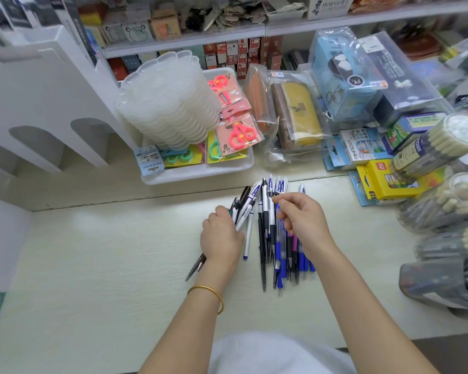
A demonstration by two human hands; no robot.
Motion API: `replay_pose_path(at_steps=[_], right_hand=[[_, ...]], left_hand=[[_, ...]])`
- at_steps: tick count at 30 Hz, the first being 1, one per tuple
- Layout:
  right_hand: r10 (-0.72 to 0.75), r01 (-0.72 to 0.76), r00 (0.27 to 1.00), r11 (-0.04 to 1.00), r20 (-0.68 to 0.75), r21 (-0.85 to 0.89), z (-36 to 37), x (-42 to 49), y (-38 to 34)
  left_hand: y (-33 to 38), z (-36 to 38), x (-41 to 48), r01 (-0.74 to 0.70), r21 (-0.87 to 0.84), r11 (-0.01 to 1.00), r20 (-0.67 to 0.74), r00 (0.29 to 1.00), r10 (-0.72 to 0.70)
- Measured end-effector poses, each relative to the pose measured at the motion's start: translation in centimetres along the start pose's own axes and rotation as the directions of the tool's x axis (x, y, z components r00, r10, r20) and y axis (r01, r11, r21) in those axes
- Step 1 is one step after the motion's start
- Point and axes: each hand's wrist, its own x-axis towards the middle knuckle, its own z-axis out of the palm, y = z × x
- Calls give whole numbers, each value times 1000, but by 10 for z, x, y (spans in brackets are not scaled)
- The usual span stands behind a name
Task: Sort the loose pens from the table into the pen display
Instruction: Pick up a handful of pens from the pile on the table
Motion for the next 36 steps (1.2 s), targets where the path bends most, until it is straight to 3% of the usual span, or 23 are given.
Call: replay_pose_path(at_steps=[6,14,18,21,27,32,36], right_hand=[[-4,4,1000,1000,-15,1,-1,-7,1],[-12,12,1000,999,-10,-43,5,-16,4],[-4,4,1000,999,1,-53,11,-20,6],[6,-5,1000,998,10,-64,17,-22,9],[5,-2,999,997,33,-77,28,-27,6],[41,-36,997,997,67,-70,37,-31,6],[206,-217,965,975,160,52,58,-41,8]], left_hand=[[-2,-5,-4,-89,112,990,-50,994,95],[-10,-8,-7,-145,-61,988,-6,989,144],[-18,-24,-8,-103,-251,962,55,991,121],[-22,-34,-11,-49,-442,896,113,988,110],[-26,-53,-22,-47,-664,746,124,977,172],[-12,-83,-20,-79,-832,549,20,985,173],[8,-119,-10,-153,-924,351,-121,987,110]])
